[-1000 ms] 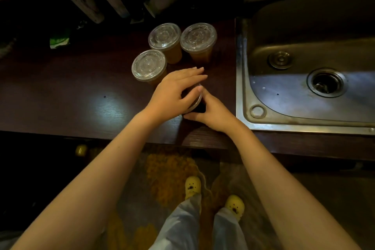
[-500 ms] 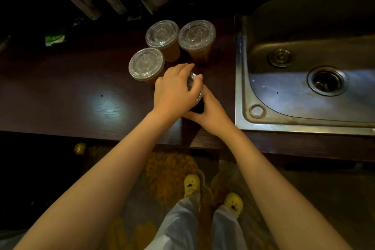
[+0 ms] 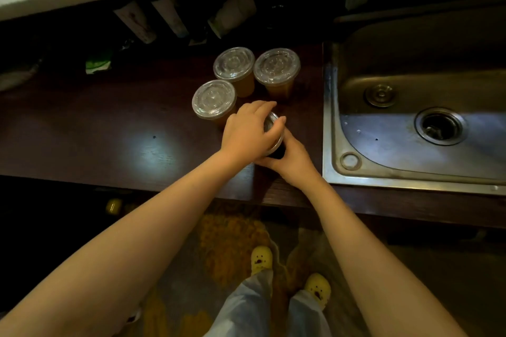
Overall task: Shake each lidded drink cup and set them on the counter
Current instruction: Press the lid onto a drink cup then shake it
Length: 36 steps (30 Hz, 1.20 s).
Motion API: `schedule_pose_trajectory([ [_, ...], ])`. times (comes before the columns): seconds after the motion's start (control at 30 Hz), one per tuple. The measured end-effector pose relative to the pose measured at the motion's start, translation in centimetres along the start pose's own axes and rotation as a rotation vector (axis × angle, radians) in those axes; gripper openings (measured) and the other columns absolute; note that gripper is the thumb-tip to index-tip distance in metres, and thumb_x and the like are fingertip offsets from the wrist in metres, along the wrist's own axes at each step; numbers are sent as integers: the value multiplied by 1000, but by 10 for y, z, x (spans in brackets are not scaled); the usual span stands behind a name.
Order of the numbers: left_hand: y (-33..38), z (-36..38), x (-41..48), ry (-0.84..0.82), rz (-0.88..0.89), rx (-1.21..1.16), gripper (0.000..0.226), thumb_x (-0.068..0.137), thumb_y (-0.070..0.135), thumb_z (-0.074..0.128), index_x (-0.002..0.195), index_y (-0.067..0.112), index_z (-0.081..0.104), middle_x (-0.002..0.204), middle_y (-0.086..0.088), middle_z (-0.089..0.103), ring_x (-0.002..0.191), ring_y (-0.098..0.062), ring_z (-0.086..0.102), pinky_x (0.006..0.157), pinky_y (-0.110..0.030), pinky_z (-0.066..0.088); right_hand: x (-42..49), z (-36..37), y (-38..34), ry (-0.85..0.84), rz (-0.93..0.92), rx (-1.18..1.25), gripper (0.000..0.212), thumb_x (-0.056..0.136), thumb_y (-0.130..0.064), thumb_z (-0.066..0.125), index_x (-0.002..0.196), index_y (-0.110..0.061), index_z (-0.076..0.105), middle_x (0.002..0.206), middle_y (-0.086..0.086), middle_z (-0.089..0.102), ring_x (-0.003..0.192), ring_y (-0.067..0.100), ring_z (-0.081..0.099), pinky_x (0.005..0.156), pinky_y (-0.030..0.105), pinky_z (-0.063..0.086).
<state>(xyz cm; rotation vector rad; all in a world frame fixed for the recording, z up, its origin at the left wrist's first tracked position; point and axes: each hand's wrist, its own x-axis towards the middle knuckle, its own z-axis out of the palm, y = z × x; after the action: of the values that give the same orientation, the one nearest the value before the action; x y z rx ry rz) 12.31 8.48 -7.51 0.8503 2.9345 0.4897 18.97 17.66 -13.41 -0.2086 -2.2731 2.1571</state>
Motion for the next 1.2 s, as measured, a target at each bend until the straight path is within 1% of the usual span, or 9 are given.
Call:
schedule_pose_trajectory([
  [0.17,0,-36,8,-179,-38,-256,44,96,37,46,135,16,50,137,-2,53,128,-14,45,98,-21,32,-9,3,-18,59,-23,42,69,73,-16,78,133,-24,43,124,-11,51,114,1,46,80,-3,37],
  [0.33,21,-103,11,-63,22,-445,40,97,36,44,133,19,52,133,3,56,121,-5,47,98,-19,35,-12,-9,-76,107,-159,86,68,74,-22,78,131,-29,42,133,-5,47,121,4,47,96,17,43],
  [0.5,41,-172,4,-51,-48,-598,35,95,50,37,116,35,60,114,16,59,104,-1,54,87,-15,43,-10,-19,-142,249,-427,-133,70,70,-17,81,129,-19,45,122,-4,44,111,-10,43,93,5,36],
  [0.57,43,-192,-1,-175,-80,-741,31,92,58,36,101,40,60,104,11,65,95,-7,64,86,-29,53,-8,-25,-163,288,-532,-261,70,68,-16,81,129,-14,46,123,2,44,111,-6,42,95,7,34],
  [0.7,41,-210,-6,-320,-67,-922,56,88,44,57,137,42,30,119,8,50,102,-15,61,80,-41,58,-7,-29,-193,280,-624,-441,74,68,-14,80,134,-14,45,127,2,40,119,15,41,100,18,38],
  [0.77,40,-210,-5,-277,-77,-1020,61,77,32,68,130,35,39,120,-1,53,104,-22,62,83,-43,56,-7,-29,-200,247,-640,-462,77,70,-16,79,137,-17,40,130,0,37,121,14,39,101,20,38],
  [0.97,16,-199,-12,-56,25,-1130,90,55,31,72,137,35,34,128,-10,50,109,-27,59,76,-31,54,-13,-49,-202,-73,-311,-52,99,67,-31,80,145,-35,19,143,-7,37,124,3,47,99,18,43],
  [1.1,5,-199,-14,15,161,-1082,85,60,24,73,134,42,34,128,-2,47,112,-23,57,79,-28,54,-11,-46,-201,-234,-189,84,84,71,-45,71,142,-27,29,126,3,57,107,16,64,87,31,54],
  [1.2,1,-200,-7,7,265,-1044,84,61,22,73,131,47,33,134,2,42,116,-19,56,85,-30,54,-1,-34,-218,-134,-146,220,68,74,-61,56,129,-22,45,110,10,63,85,22,69,73,37,57],
])
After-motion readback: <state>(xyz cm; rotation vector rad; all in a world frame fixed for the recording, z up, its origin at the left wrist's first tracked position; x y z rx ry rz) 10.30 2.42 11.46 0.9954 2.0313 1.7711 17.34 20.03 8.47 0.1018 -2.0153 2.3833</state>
